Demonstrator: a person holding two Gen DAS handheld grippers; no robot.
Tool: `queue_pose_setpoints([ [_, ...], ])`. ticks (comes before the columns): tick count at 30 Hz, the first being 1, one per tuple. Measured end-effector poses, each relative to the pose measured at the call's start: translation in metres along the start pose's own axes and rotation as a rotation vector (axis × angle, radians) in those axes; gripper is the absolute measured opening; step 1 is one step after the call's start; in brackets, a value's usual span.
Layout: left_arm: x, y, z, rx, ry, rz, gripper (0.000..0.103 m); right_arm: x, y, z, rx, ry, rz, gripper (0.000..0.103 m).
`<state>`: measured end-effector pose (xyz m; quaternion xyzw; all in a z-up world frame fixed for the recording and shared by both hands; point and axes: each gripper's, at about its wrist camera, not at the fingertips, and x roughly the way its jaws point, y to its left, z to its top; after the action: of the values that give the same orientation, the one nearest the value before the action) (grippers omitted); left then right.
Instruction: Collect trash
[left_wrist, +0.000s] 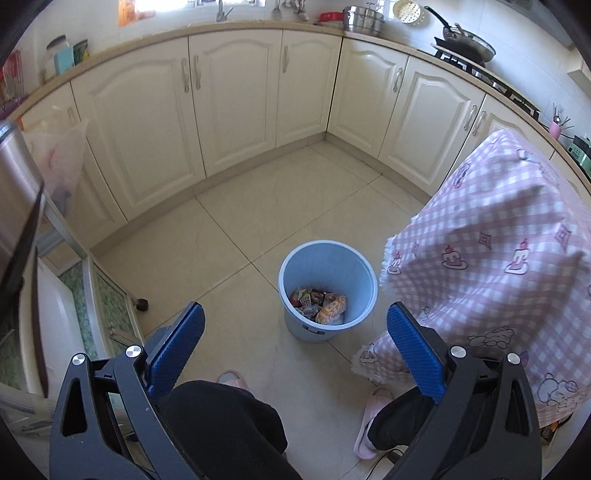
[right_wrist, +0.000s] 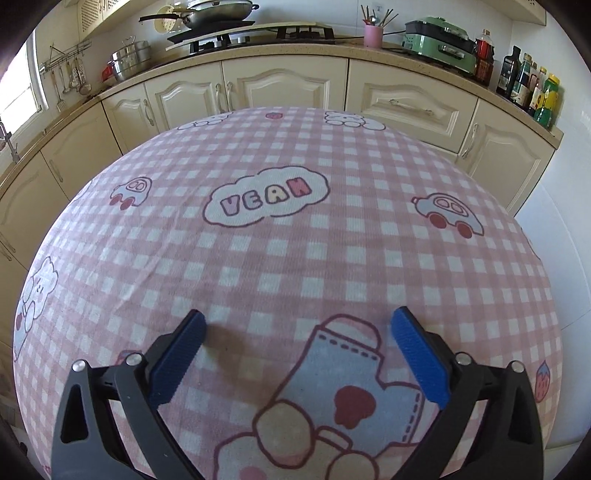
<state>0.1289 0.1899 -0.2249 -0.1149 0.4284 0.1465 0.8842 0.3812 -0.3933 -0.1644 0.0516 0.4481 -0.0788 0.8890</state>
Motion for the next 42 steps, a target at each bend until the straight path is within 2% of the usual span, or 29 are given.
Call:
queue_pose_setpoints([
  [6, 0.043, 0.014, -0.003, -0.009, 0.039, 0.040, 0.095, 0.000, 0.000, -0.002, 0.000, 0.000, 0.000, 0.098],
  [11, 0.082, 0.018, 0.001, -0.026, 0.123, 0.062, 0.095, 0.000, 0.000, 0.000, 0.000, 0.000, 0.000, 0.098],
  [18, 0.116, 0.025, 0.007, -0.057, 0.208, 0.087, 0.095, 0.000, 0.000, -0.002, 0.000, 0.000, 0.000, 0.099],
  [24, 0.141, 0.028, 0.011, -0.049, 0.244, 0.113, 0.095, 0.000, 0.000, -0.002, 0.000, -0.001, 0.000, 0.099],
  [29, 0.154, 0.027, 0.014, -0.048, 0.258, 0.134, 0.095, -0.001, 0.001, -0.003, 0.000, -0.001, 0.000, 0.099],
  [36, 0.156, 0.017, 0.015, -0.032, 0.280, 0.126, 0.095, 0.000, 0.000, -0.002, 0.000, -0.001, 0.000, 0.099],
  [42, 0.138, 0.012, 0.025, -0.030, 0.230, 0.114, 0.095, 0.000, 0.000, -0.001, 0.000, -0.001, 0.000, 0.098],
])
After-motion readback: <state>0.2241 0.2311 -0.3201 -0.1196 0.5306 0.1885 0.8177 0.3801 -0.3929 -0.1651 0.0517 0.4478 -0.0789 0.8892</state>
